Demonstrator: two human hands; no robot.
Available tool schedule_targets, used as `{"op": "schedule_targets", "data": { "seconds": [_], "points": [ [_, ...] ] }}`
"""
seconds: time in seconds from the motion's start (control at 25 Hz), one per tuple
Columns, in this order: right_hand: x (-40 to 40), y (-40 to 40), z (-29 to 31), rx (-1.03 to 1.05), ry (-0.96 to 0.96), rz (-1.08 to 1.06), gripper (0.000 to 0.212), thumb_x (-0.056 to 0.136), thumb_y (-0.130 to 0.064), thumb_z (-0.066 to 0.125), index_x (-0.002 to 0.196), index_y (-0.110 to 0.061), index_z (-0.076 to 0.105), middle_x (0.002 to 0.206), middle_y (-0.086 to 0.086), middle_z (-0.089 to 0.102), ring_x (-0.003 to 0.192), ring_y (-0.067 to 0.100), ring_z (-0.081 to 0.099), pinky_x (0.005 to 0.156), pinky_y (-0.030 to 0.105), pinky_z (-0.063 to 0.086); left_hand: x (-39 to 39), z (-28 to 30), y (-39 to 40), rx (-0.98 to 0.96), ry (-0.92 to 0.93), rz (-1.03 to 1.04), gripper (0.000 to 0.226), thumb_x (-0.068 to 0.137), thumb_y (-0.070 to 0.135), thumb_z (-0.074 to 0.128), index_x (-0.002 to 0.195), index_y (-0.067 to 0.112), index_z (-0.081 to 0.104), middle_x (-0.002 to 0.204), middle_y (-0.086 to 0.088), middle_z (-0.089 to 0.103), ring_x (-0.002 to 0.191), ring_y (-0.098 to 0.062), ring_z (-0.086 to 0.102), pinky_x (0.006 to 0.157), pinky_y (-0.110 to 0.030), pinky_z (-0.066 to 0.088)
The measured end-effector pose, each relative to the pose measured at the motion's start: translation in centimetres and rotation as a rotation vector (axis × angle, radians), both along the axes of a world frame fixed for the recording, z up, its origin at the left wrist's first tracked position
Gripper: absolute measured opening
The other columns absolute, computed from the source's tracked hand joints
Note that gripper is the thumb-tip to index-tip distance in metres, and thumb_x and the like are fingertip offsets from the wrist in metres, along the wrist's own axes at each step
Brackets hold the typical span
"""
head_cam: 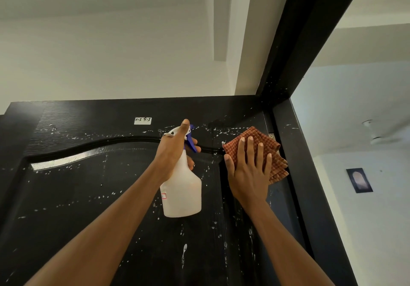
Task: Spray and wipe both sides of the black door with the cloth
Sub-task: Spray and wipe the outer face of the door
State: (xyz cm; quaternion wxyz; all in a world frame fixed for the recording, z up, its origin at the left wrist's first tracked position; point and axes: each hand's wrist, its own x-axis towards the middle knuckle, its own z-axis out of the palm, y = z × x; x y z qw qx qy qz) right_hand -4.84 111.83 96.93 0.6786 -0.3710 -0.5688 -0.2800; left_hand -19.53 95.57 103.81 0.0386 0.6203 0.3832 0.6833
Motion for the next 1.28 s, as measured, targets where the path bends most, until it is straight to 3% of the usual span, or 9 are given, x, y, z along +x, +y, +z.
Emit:
{"op": "schedule_targets", "data": {
  "seconds": [0.12,0.32,0.52,0.68,0.88,1.08,1.28],
  "points": [
    [-0.3,-0.1,-0.2,0.022,-0.009,-0.002,0.077,0.103,-0.065,0.008,0.164,-0.018,0.014,0.171,0.008,0.01,0.158,0.032,0.004,0.126,0.053,-0.001,-0.7,0.4,-0.9,0.036,-0.007,0.014,0.065,0.093,0.066,0.043,0.086,0.003,0.058,0.07,-0.015,0.064,0.043,-0.022,0.056,0.047,-0.031,0.054],
    [-1.7,-0.8,0.1,0.037,-0.04,0.019,0.076,0.104,-0.064,0.005,0.163,-0.017,0.014,0.171,0.008,0.01,0.157,0.033,0.005,0.127,0.053,0.001,-2.4,0.6,-2.0,0.009,0.053,0.017,0.06,0.093,0.066,0.04,0.103,0.012,0.064,0.087,-0.013,0.076,0.047,-0.027,0.061,0.048,-0.033,0.055],
    [-4.1,-1.5,-0.7,0.074,-0.081,0.0,0.073,0.107,-0.06,0.009,0.162,-0.014,0.022,0.17,0.01,0.017,0.157,0.033,0.013,0.126,0.051,0.004,-3.7,0.4,-2.8,0.059,0.03,0.041,0.065,0.093,0.067,0.041,0.081,0.006,0.059,0.072,-0.019,0.063,0.045,-0.022,0.057,0.051,-0.032,0.054],
    [-4.7,-1.4,-0.9,0.072,-0.069,-0.023,0.072,0.107,-0.06,0.012,0.162,-0.014,0.023,0.169,0.011,0.018,0.156,0.034,0.013,0.126,0.052,0.005,-4.2,0.9,-3.2,0.043,0.036,0.03,0.064,0.095,0.064,0.038,0.101,0.007,0.067,0.088,-0.016,0.075,0.044,-0.021,0.06,0.047,-0.029,0.054],
    [-4.7,-1.2,-0.9,0.076,-0.06,-0.033,0.071,0.107,-0.059,0.016,0.162,-0.014,0.024,0.169,0.011,0.018,0.156,0.034,0.014,0.126,0.054,0.008,-4.3,1.0,-3.4,0.051,0.0,0.047,0.067,0.092,0.068,0.042,0.078,0.006,0.061,0.07,-0.015,0.066,0.044,-0.021,0.057,0.048,-0.031,0.054],
    [-4.7,-1.3,-0.9,0.061,-0.064,-0.042,0.071,0.107,-0.059,0.016,0.162,-0.014,0.022,0.169,0.011,0.018,0.156,0.034,0.014,0.126,0.053,0.007,-4.4,1.1,-4.1,-0.024,0.037,-0.032,0.069,0.092,0.066,0.041,0.1,0.003,0.069,0.094,-0.018,0.075,0.044,-0.021,0.06,0.044,-0.029,0.054],
    [-4.7,-1.5,-0.8,0.027,-0.061,-0.044,0.073,0.106,-0.061,0.01,0.162,-0.015,0.02,0.169,0.01,0.018,0.156,0.034,0.016,0.126,0.053,0.006,-3.7,1.2,-5.3,-0.061,0.099,-0.099,0.067,0.087,0.073,0.044,0.076,0.01,0.062,0.071,-0.014,0.065,0.041,-0.02,0.05,0.045,-0.027,0.05]
  ]
}}
